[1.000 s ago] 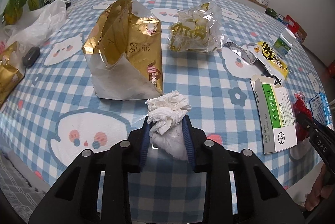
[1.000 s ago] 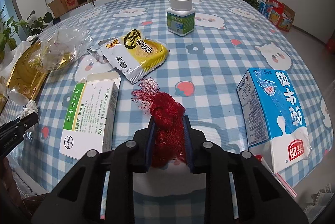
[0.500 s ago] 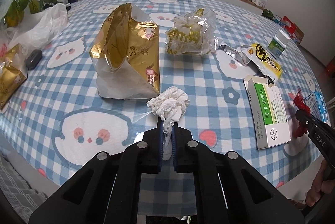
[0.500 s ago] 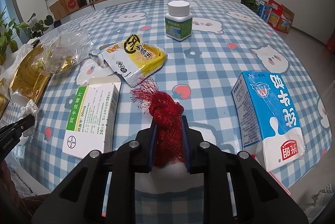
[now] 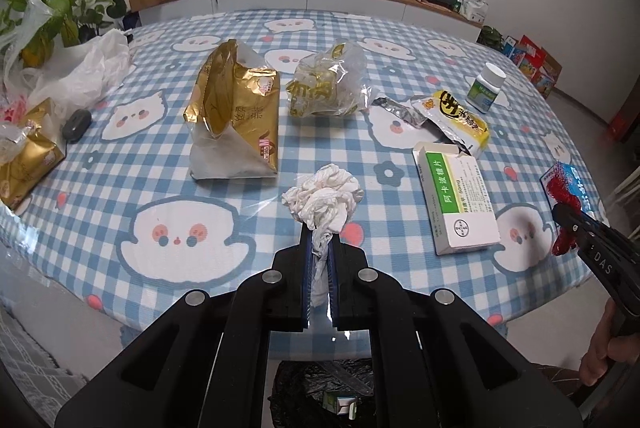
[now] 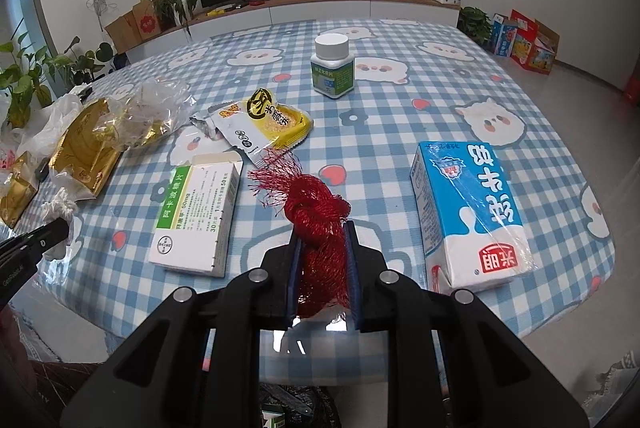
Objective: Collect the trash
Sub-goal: 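Carry the tissue and red net down over the black trash bin, then open the left tool to drop the tissue into the bin, then lower the red mesh net into the bin and open the right tool, then move both tools back over the table toward the remaining trash, then grasp the long gold wrapper with the left tool while the right tool grasps the white-green medicine box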
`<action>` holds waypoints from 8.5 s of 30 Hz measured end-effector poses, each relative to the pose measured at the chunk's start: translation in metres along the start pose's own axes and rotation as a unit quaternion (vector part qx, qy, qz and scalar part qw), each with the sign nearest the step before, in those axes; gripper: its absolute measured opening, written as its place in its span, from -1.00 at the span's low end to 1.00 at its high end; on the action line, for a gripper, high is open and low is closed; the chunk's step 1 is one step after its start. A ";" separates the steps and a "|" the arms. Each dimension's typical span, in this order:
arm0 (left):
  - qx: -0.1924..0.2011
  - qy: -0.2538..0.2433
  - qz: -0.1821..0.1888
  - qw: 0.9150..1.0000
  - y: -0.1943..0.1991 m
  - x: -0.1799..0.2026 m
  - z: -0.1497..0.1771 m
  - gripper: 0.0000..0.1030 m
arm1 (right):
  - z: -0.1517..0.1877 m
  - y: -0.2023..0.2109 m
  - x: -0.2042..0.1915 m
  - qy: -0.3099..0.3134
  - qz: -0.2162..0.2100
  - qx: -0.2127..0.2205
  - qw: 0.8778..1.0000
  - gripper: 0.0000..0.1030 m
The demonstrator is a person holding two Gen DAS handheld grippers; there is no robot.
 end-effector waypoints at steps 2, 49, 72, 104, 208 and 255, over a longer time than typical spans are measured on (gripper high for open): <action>0.000 -0.004 0.003 1.000 0.007 0.004 0.006 -0.89 | 0.004 0.012 0.000 0.000 -0.002 0.004 1.000 -0.65; -0.123 -0.020 -0.003 0.992 -0.051 0.039 0.210 -0.89 | 0.209 -0.008 0.033 -0.009 0.063 -0.158 0.985 -0.66; -0.181 -0.071 -0.002 0.981 -0.119 0.068 0.270 -0.88 | 0.239 -0.044 0.044 -0.011 0.104 -0.209 0.972 -0.66; -0.051 0.011 -0.028 0.998 -0.024 -0.057 0.182 0.89 | 0.184 0.011 -0.063 0.029 0.006 -0.100 0.994 -0.65; 0.010 0.032 -0.006 0.999 -0.029 -0.078 -0.037 0.89 | 0.006 -0.018 -0.100 0.044 0.008 0.015 0.999 0.85; -0.087 0.020 -0.055 0.994 -0.131 -0.082 -0.102 -0.80 | -0.014 -0.094 -0.105 0.012 0.026 -0.074 0.997 0.13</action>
Point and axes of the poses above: each gripper's, at about its wrist camera, not at the fingertips, and y roughly against the way its jaws point, x to its right, z to its underside, the point moved 7 cm from there along -y, roughly the way its jaws point, and after that the axes turned 3 degrees about -z, right-handed, at the moved point
